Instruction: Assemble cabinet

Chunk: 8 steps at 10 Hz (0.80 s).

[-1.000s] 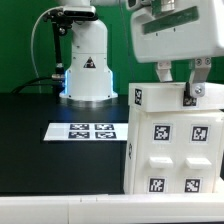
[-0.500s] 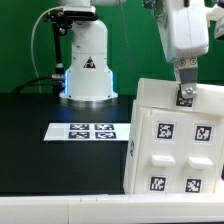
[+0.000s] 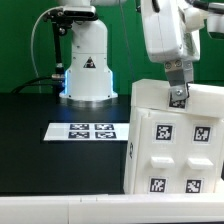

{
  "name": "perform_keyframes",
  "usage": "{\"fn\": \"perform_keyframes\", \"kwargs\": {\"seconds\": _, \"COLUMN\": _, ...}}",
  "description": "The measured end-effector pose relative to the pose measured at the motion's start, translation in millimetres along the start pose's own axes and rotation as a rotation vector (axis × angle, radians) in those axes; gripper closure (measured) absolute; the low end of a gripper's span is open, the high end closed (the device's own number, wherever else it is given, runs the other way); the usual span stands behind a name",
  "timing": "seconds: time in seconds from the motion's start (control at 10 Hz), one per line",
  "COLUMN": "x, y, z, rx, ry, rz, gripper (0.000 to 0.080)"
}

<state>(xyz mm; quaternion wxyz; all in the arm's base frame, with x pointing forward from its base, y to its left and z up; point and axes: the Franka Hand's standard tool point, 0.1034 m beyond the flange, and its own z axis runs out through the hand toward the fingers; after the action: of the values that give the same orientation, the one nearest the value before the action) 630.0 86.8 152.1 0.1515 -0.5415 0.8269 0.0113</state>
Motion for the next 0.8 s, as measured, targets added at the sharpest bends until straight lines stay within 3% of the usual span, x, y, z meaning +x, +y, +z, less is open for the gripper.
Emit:
{"fn": "perform_keyframes", "kwargs": {"seconds": 0.1, "x": -1.6, "y": 4.1, "z": -3.3, "rx": -0.050, "ry": -0.006, "rz": -0.085, "gripper": 0.0049}}
{"fn": "perform_keyframes", "kwargs": {"seconds": 0.4, "x": -17.9, "y": 4.5, "z": -27.2, "rx": -0.123, "ry": -0.056, "rz": -0.425, "gripper": 0.0003}}
{"fn": "perform_keyframes", "kwargs": {"seconds": 0.7, "x": -18.0, "y": 2.7, "z": -26.4, "rx": -0.109, "ry": -0.068, "rz": -0.653, "gripper": 0.0002}}
{"fn": "perform_keyframes", "kwargs": {"seconds": 0.8, "x": -16.7, "y": 3.6, "z": -27.5, "rx": -0.130, "ry": -0.058, "rz": -0.784, "gripper": 0.0002}}
